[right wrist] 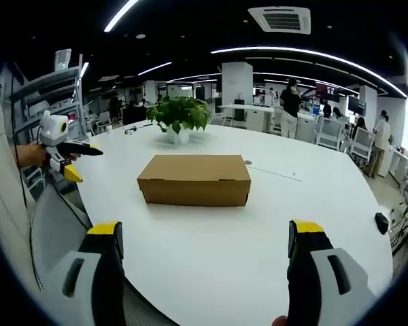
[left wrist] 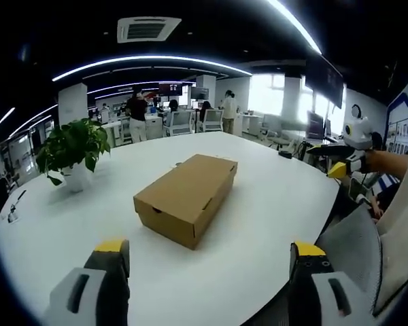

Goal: Operate the shoe box by opening the lid, removing the specified soft item, and placing it in the target area until the item is outside and the box remains undamaged.

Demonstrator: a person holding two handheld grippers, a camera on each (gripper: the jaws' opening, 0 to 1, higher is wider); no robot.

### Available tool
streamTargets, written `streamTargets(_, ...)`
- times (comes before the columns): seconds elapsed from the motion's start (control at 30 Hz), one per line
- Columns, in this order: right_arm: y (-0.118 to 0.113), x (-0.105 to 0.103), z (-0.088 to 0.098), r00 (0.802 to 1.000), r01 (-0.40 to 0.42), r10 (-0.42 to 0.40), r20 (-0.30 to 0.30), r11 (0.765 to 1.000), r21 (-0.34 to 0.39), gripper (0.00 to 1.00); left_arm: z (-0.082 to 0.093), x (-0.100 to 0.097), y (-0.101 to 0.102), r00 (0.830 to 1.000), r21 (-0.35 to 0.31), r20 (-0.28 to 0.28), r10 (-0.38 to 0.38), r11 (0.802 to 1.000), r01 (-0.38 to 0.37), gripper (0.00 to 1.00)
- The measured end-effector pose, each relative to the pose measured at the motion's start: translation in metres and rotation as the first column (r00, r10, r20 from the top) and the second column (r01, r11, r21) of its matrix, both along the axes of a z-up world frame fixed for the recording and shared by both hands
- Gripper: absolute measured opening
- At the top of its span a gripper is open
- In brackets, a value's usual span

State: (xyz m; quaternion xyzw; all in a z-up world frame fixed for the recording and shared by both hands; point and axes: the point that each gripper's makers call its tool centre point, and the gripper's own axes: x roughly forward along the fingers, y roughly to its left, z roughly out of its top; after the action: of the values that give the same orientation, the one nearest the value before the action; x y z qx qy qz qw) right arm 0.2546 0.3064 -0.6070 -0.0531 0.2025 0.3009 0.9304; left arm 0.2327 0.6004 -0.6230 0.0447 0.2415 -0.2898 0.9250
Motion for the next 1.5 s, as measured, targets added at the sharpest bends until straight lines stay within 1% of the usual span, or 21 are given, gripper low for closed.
streamTargets(0.33, 0.002, 0.0, 0.0, 1.0, -0.024, 0.024, -0.011, 1.0, -0.009, 0.96, -0.002, 0.0, -0.002, 1.0, 0.003, -0.003, -0.009, 1.0, 0.009, 1.0)
streamTargets(0.63, 0.001, 0.004, 0.002, 0.999, -0.038, 0.038, -0.012, 0.999, -0.021, 0.96, -0.002, 0.005, -0.006, 1.0, 0.003, 0.005, -0.02, 1.0, 0.02, 1.0)
streamTargets(0.83, -0.001, 0.008, 0.001, 0.999, -0.045, 0.045, -0.019, 0.999, -0.025, 0.96, -0.006, 0.007, -0.007, 1.0, 0.004, -0.006, -0.019, 1.0, 0.019, 1.0)
streamTargets(1.17, -0.003, 0.019, -0.004, 0.996, -0.081, 0.08, -0.03, 0.996, -0.045, 0.96, -0.012, 0.01, -0.011, 1.0, 0.011, -0.02, 0.023, 1.0, -0.023, 0.97)
streamTargets(1.33, -0.005, 0.028, -0.004, 0.995, -0.095, 0.093, -0.03, 0.994, -0.046, 0.96, -0.015, 0.012, -0.014, 0.999, 0.017, -0.026, 0.04, 0.999, -0.04, 0.96)
streamTargets(1.5, -0.008, 0.039, -0.009, 0.992, -0.124, 0.122, -0.039, 0.991, -0.057, 0.96, -0.018, 0.016, -0.017, 0.997, 0.02, -0.024, 0.076, 0.997, -0.076, 0.94)
